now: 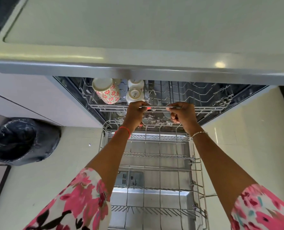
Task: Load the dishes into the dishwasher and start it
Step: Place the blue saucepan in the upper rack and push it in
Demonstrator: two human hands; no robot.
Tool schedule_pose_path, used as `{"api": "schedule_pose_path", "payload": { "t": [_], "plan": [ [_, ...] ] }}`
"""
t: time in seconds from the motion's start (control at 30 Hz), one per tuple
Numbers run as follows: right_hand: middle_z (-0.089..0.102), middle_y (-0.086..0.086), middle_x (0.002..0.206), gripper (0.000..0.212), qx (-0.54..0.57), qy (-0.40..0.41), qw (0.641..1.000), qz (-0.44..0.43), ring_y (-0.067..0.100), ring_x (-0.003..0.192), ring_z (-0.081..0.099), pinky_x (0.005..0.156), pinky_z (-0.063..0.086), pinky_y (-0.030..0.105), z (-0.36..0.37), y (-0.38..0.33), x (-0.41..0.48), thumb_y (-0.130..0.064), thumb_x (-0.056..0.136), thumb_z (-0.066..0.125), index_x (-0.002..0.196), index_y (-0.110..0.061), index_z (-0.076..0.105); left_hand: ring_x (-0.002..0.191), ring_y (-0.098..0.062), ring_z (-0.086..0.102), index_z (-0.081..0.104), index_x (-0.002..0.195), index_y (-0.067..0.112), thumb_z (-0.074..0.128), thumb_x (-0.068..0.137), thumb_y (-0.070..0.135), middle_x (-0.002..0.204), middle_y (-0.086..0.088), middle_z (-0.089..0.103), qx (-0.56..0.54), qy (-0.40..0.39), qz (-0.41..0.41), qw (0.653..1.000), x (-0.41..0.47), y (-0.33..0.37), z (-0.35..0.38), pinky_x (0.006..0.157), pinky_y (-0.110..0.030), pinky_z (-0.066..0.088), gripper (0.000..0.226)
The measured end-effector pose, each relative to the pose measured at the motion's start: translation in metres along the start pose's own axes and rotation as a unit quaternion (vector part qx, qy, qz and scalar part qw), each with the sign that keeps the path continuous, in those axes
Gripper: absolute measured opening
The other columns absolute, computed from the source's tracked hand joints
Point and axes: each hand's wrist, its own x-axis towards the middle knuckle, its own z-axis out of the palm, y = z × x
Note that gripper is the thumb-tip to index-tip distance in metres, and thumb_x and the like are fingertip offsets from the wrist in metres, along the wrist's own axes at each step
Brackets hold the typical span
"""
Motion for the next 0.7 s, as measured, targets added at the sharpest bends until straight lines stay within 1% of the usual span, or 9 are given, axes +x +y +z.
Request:
{"api": "schedule_pose_path", "payload": {
  "t": [0.13, 0.23, 0.33, 0.37, 0.4, 0.47, 0.53, 0.6, 0.7],
  "plan": [
    [0.053, 0.001, 0.04, 0.006, -0.02, 0.003, 1.0, 0.006, 0.009, 0.031, 0.042, 0.036, 0.032, 0.017, 0.0, -0.001, 0.001, 0.002, 0.084, 0.062, 0.083, 0.001, 0.068, 0.034, 0.0, 0.041, 0.061, 0.098, 0.0, 0.049, 0.092, 0.0, 0.057, 0.006, 0.046, -0.007, -0.018, -0.006, 1.0, -0.003, 0.005, -0.002, 0.035, -0.011, 0.033, 0.014],
    [0.052, 0.001, 0.04, 0.012, -0.053, 0.0, 0.998, 0.026, 0.008, 0.03, 0.041, 0.033, 0.031, 0.014, -0.003, -0.003, 0.002, 0.0, 0.085, 0.062, 0.094, 0.006, 0.066, 0.033, 0.001, 0.041, 0.057, 0.104, -0.002, 0.048, 0.093, 0.003, 0.059, 0.004, 0.046, 0.009, -0.042, -0.026, 0.999, -0.008, 0.013, -0.007, 0.033, -0.014, 0.034, 0.015],
    [0.061, 0.005, 0.06, 0.03, -0.108, 0.015, 0.994, 0.01, 0.004, 0.039, 0.05, 0.037, 0.038, 0.014, 0.001, -0.004, -0.002, -0.006, 0.083, 0.066, 0.11, 0.004, 0.061, 0.04, -0.016, 0.05, 0.048, 0.122, 0.004, 0.058, 0.089, 0.01, 0.079, -0.003, 0.052, 0.067, -0.081, -0.006, 0.994, -0.019, 0.023, -0.015, 0.043, -0.02, 0.045, 0.035],
    [0.065, 0.009, 0.079, 0.045, -0.143, 0.027, 0.989, -0.01, 0.006, 0.054, 0.059, 0.048, 0.046, 0.015, 0.003, -0.002, -0.005, -0.009, 0.08, 0.07, 0.122, -0.001, 0.055, 0.048, -0.019, 0.056, 0.041, 0.129, 0.009, 0.062, 0.087, 0.01, 0.096, -0.015, 0.062, 0.074, -0.092, 0.003, 0.993, -0.025, 0.025, -0.018, 0.054, -0.027, 0.049, 0.047],
    [0.064, 0.013, 0.101, 0.063, -0.188, 0.039, 0.98, -0.04, 0.012, 0.077, 0.064, 0.065, 0.052, 0.019, 0.005, 0.001, -0.012, -0.012, 0.077, 0.073, 0.133, -0.006, 0.045, 0.054, -0.014, 0.059, 0.033, 0.134, 0.014, 0.065, 0.084, 0.009, 0.115, -0.018, 0.06, 0.075, -0.095, 0.018, 0.992, -0.033, 0.024, -0.022, 0.063, -0.032, 0.051, 0.061],
    [0.052, 0.015, 0.124, 0.09, -0.244, 0.042, 0.964, -0.099, 0.028, 0.11, 0.055, 0.094, 0.047, 0.029, 0.006, 0.006, -0.035, -0.015, 0.075, 0.075, 0.146, -0.012, 0.019, 0.072, -0.013, 0.06, 0.022, 0.14, 0.015, 0.07, 0.079, 0.008, 0.097, -0.009, 0.06, 0.093, -0.086, 0.065, 0.99, -0.054, 0.016, -0.03, 0.076, -0.034, 0.05, 0.078],
    [0.035, 0.022, 0.142, 0.096, -0.289, 0.024, 0.948, -0.133, 0.033, 0.125, 0.044, 0.103, 0.039, 0.037, 0.004, 0.013, -0.061, -0.016, 0.079, 0.072, 0.148, -0.014, 0.006, 0.091, -0.019, 0.059, 0.022, 0.142, 0.015, 0.072, 0.078, 0.01, 0.104, -0.006, 0.058, 0.133, -0.077, 0.094, 0.984, -0.079, -0.001, -0.035, 0.084, -0.036, 0.05, 0.081],
    [0.017, 0.022, 0.151, 0.093, -0.356, -0.004, 0.924, -0.136, 0.038, 0.135, 0.029, 0.107, 0.033, 0.046, 0.001, 0.019, -0.091, -0.018, 0.083, 0.067, 0.149, -0.017, 0.002, 0.109, -0.024, 0.052, 0.026, 0.143, 0.015, 0.07, 0.08, 0.016, 0.125, -0.009, 0.051, 0.208, -0.07, 0.104, 0.97, -0.11, -0.016, -0.041, 0.092, -0.041, 0.047, 0.077],
    [0.013, 0.019, 0.153, 0.088, -0.449, -0.048, 0.881, -0.14, 0.037, 0.14, 0.02, 0.114, 0.022, 0.046, -0.003, 0.032, -0.142, -0.023, 0.087, 0.062, 0.149, -0.018, 0.0, 0.132, -0.029, 0.03, 0.024, 0.144, 0.014, 0.062, 0.086, 0.032, 0.145, -0.013, 0.031, 0.358, -0.108, 0.086, 0.923, -0.165, -0.035, -0.046, 0.107, -0.045, 0.033, 0.072]
  ]
}}
